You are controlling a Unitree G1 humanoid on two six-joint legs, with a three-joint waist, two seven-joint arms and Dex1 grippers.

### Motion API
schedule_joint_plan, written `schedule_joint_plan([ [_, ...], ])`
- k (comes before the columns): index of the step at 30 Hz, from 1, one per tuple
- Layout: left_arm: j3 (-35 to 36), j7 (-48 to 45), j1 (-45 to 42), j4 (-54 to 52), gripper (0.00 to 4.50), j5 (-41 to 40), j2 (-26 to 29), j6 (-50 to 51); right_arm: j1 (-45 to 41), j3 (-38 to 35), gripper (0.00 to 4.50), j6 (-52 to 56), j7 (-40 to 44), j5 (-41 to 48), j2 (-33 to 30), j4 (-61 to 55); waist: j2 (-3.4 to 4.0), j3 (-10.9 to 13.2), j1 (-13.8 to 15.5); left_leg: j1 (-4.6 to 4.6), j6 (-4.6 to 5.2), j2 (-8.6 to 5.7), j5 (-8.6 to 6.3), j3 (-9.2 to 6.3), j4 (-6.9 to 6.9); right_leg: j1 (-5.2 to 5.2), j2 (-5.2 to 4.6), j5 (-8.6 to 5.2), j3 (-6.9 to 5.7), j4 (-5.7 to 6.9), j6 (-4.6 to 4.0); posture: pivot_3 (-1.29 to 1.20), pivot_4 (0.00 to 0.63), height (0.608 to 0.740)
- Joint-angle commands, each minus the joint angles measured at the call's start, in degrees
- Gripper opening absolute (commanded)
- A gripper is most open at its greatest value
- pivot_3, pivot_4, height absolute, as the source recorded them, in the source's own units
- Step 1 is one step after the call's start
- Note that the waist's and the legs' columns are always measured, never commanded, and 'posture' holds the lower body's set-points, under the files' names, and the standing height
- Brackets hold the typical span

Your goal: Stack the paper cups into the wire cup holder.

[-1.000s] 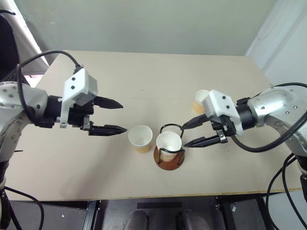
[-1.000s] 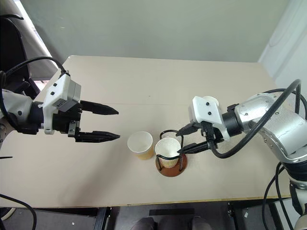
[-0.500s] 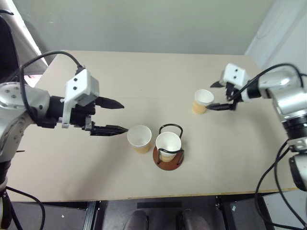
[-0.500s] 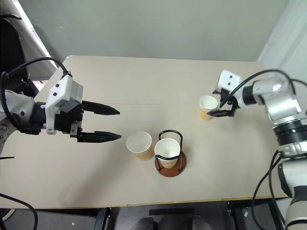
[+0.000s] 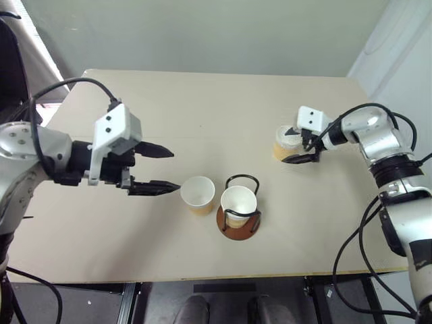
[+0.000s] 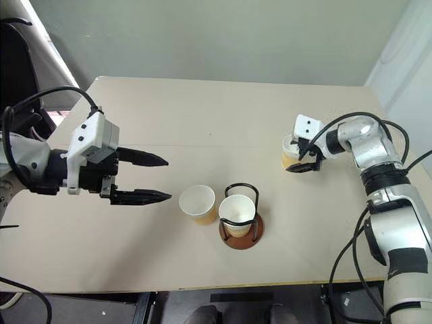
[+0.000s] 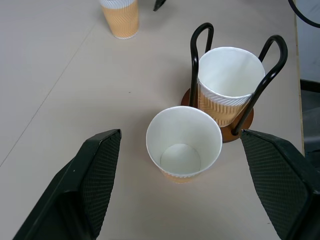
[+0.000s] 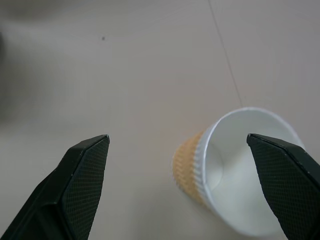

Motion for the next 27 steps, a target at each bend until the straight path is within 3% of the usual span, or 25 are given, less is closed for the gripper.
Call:
schedule_joint_plan([
  [1, 2.3, 0.6, -0.4, -1.7, 4.09, -0.4, 0.9, 0.0, -1.3, -0.4, 4.12, -2.7, -1.1, -2.6, 0.2, 1.4, 0.00, 0.0, 0.0, 0.01, -0.01, 0.00, 0.01, 0.00, 0.00, 0.00, 0.00, 0.00, 0.00, 0.01, 0.00, 0.00, 0.150, 0.740],
  [3, 2.3, 0.7, -0.5, -1.7, 4.09, -0.5, 0.9, 0.2, -1.6, -0.9, 3.58, -3.4, -1.7, -3.2, 0.6, 2.6, 0.00, 0.0, 0.0, 0.02, -0.03, 0.01, 0.01, 0.00, -0.01, 0.00, 0.00, 0.00, 0.00, 0.04, 0.00, 0.00, 0.150, 0.740],
  [13, 2.7, 1.3, -0.2, -2.4, 4.09, -1.0, 1.1, 0.6, -2.6, -1.8, 0.02, -5.9, -2.3, -4.7, 1.6, 5.2, 0.00, 0.0, 0.0, 0.01, -0.04, 0.00, 0.02, 0.01, -0.02, 0.00, 0.00, 0.01, -0.01, 0.04, -0.02, 0.00, 0.150, 0.740],
  [17, 2.8, 1.3, 0.0, -2.2, 4.09, -0.9, 1.2, 0.5, -3.4, -3.5, 0.02, -4.4, 1.7, -2.2, 0.5, 1.9, 0.00, 0.0, 0.0, 0.02, -0.07, 0.00, 0.04, 0.01, -0.02, -0.01, 0.00, 0.01, -0.01, 0.05, -0.02, 0.00, 0.150, 0.740],
  [22, 2.9, 1.0, 0.2, -1.8, 4.09, -0.7, 1.6, 0.2, -2.3, -9.5, 0.02, 11.5, 16.6, 10.6, -5.2, -21.5, 0.07, 0.0, 0.0, -0.10, -0.10, -0.02, 0.05, 0.03, -0.05, -0.06, 0.01, 0.01, -0.02, -0.04, -0.02, 0.00, 0.150, 0.740],
  [27, 1.8, 0.4, -0.6, -0.8, 4.09, -0.1, 1.1, -0.6, -0.1, -12.3, 0.02, 27.5, 19.6, 26.7, -11.8, -44.7, 0.06, 0.0, 0.0, -0.14, -0.13, -0.01, 0.07, 0.01, -0.08, -0.01, 0.03, 0.00, -0.04, -0.25, -0.02, 0.00, 0.150, 0.740],
])
